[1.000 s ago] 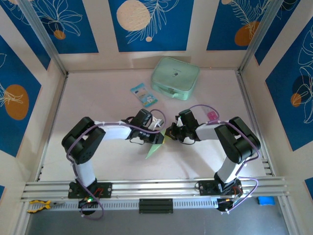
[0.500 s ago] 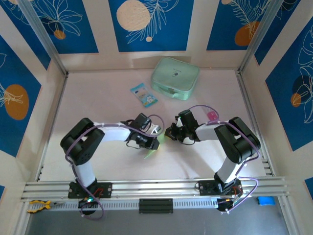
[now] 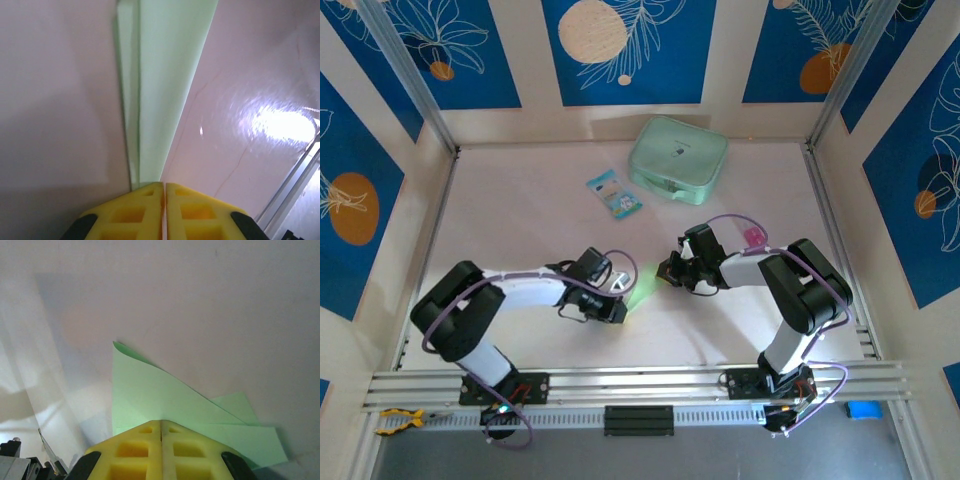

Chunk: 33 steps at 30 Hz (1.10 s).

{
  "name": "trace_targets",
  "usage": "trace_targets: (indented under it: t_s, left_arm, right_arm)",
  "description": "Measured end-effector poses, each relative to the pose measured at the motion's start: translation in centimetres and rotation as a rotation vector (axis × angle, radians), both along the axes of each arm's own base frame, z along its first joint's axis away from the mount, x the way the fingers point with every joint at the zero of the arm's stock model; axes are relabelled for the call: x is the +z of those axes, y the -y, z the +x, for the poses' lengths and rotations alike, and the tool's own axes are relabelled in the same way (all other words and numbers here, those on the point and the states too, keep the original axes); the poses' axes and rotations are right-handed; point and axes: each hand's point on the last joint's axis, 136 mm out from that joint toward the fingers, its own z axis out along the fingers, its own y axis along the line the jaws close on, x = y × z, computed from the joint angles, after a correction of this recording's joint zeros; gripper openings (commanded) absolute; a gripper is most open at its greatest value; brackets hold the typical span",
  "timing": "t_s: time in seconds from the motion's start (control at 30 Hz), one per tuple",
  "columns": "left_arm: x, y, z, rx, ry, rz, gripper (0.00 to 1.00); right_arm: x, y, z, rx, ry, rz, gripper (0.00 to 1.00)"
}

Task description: Fold a paper plane with a square sheet of paper (pick it up from the middle)

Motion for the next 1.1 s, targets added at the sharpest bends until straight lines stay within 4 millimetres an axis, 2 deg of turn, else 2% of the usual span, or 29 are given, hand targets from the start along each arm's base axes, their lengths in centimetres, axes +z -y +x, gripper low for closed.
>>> trace_targets:
  t_s: [0.17, 0.23, 0.4, 0.5, 0.63, 0.73, 0.93, 1.1]
  left_arm:
    - [0.4, -1.5, -1.3, 0.019, -0.006, 0.016, 0.04]
    - [1.6, -1.6, -1.3, 0.024, 0.030, -0.011, 0.04]
    - [5.9, -0.2, 0.6, 0.035, 0.178, -0.132, 0.07]
    - [6.8, 1.4, 2.4, 0.029, 0.202, -0.149, 0.07]
    - [6.4, 4.6, 5.3, 0.003, 0.195, -0.154, 0.07]
    - [5.2, 6.2, 6.4, -0.019, 0.172, -0.159, 0.06]
    - [2.7, 6.8, 6.7, -0.035, 0.114, -0.129, 0.07]
    - [2.1, 7.3, 6.8, -0.056, 0.115, -0.123, 0.07]
  right_arm:
    - [0.1, 0.0, 0.0, 0.000, -0.002, -0.002, 0.03]
    - [0.1, 0.0, 0.0, 0.001, -0.003, -0.002, 0.03]
    - [0.1, -0.1, 0.0, 0.002, -0.005, -0.003, 0.03]
    - [0.1, -0.1, 0.0, 0.001, -0.006, -0.004, 0.03]
    - [0.1, -0.1, 0.0, 0.001, -0.009, -0.006, 0.03]
    - [0.1, -0.1, 0.0, 0.001, -0.009, -0.006, 0.03]
    - [0.1, -0.1, 0.0, 0.002, -0.013, -0.008, 0.03]
    - [0.1, -0.1, 0.0, 0.002, -0.013, -0.009, 0.03]
